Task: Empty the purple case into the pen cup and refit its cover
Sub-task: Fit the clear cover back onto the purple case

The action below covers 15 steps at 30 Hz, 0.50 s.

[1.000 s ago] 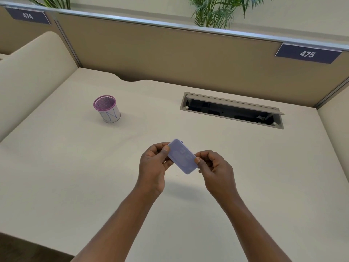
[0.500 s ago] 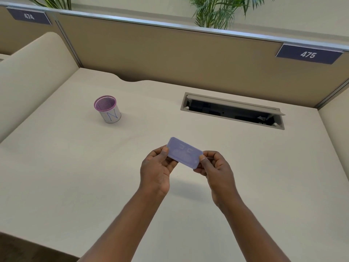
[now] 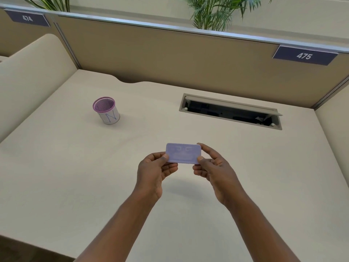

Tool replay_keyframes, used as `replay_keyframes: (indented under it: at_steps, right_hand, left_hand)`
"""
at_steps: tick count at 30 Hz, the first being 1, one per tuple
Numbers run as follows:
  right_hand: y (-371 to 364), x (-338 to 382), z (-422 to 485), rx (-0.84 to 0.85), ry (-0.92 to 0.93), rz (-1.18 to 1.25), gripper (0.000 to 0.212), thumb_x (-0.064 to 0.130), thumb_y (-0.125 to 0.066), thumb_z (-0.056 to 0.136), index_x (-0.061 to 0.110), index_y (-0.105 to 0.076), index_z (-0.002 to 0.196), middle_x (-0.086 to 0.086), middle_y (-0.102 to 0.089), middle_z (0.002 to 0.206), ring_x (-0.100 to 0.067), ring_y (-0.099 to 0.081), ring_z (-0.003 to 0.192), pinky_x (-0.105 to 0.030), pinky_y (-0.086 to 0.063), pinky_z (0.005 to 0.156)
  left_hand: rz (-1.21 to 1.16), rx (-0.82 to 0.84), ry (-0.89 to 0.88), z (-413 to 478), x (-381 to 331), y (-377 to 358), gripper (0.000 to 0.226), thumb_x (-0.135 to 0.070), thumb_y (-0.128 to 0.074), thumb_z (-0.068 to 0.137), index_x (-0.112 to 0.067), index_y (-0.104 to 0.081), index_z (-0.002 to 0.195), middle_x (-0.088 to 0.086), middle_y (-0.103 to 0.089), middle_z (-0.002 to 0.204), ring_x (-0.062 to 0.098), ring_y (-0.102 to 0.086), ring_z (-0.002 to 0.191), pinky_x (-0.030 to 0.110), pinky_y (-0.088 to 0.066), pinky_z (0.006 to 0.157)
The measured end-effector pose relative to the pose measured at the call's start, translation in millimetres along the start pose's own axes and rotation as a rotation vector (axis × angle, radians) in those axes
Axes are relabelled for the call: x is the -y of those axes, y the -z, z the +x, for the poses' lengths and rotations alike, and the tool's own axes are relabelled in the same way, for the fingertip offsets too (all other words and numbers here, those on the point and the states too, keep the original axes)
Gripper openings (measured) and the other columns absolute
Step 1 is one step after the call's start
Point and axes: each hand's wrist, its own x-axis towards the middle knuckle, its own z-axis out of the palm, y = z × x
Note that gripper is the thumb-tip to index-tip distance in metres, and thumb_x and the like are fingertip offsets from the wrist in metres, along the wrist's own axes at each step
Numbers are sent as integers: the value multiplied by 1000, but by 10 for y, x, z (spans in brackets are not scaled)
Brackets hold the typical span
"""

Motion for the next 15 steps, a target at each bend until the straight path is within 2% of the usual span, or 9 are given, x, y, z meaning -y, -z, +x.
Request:
replay_keyframes:
  at_steps: [2,6,12,15]
  right_hand:
    - [-7,-18,-21,7,1,-3,39,14,-63,99,36,-66,130,-11,-71,87,-17,-72,79,-33,-62,85]
    - [4,-10,-34,-37,79,-73,41,10,-62,99,31,-65,133,-14,-64,86,-13,-71,74,-35,-60,89]
    - [30,6,-17,-25,125,-102,39,7,-61,99,33,-66,128,-14,-64,80,-16,-71,72,-30,-61,80]
    - [54,11,-8,-24,102,-83,40,7,-61,99,29,-65,132,-13,-64,79,-19,-71,73,-33,-60,80]
  left_hand:
    - [-22,-19,-25,-11,23,-5,4,0,-62,97,-2,-65,96,20,-71,86,26,-72,64,29,-62,60]
    - [-20,2,-61,-45,61,-10,10,1,-62,97,-4,-68,104,24,-72,93,28,-74,68,31,-63,64]
    - [-10,16,-90,-42,86,8,16,-1,-63,98,-6,-70,111,16,-77,81,28,-75,68,32,-63,66]
    - [100,48,-136,-32,95,29,19,-2,-60,100,-5,-68,117,15,-75,81,28,-75,71,34,-63,71]
